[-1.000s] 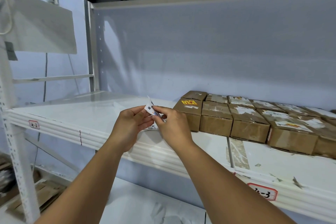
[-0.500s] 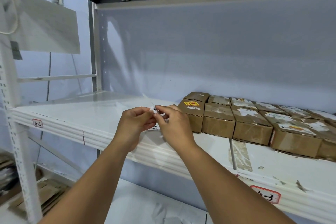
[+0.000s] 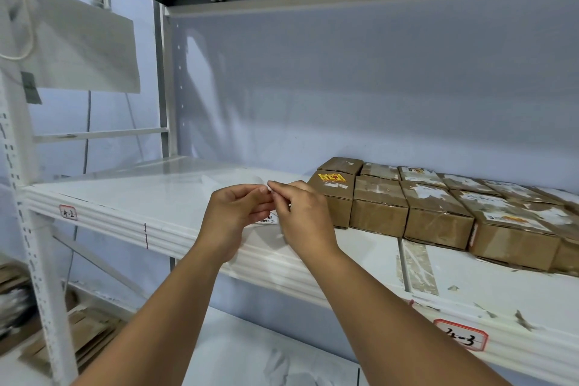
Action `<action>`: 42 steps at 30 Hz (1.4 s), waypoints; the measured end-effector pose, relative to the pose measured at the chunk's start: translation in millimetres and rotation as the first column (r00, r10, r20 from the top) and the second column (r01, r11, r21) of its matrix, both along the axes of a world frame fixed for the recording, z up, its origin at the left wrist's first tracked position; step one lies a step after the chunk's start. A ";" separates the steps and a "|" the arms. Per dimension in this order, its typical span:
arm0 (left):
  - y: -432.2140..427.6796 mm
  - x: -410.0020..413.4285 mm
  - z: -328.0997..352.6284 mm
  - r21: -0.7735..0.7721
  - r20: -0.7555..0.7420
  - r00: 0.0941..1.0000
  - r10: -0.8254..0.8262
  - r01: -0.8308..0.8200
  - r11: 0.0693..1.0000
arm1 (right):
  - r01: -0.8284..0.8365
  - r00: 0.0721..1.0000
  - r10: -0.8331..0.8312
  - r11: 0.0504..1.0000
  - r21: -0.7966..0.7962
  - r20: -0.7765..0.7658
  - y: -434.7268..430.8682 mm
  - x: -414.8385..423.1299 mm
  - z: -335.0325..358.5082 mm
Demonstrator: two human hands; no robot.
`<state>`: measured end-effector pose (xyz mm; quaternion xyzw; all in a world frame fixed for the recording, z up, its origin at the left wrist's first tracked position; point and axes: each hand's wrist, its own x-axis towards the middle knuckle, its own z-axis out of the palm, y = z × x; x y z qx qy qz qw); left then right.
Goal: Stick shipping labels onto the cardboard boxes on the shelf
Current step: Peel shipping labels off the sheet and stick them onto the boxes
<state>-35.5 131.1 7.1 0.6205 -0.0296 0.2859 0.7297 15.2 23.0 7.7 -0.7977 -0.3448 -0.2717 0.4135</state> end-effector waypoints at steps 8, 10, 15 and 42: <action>1.3 0.8 -0.9 0.014 -0.015 1.000 -0.015 0.015 1.000 | -0.005 1.000 0.005 1.000 -0.002 0.004 -0.5 0.7 -1.0; 1.4 0.9 -1.3 0.018 -0.016 1.000 -0.012 0.012 1.000 | -0.004 1.000 0.004 1.000 -0.008 0.005 -0.4 0.6 -1.2; 0.7 2.1 -2.4 0.042 -0.015 1.000 0.025 -0.024 0.999 | -0.003 1.000 0.003 1.000 -0.018 0.009 -0.3 1.1 -1.0; 2.3 4.9 -4.6 0.059 -0.011 0.999 0.044 -0.043 0.997 | 0.007 0.999 -0.006 1.000 -0.014 0.052 0.8 3.5 -1.8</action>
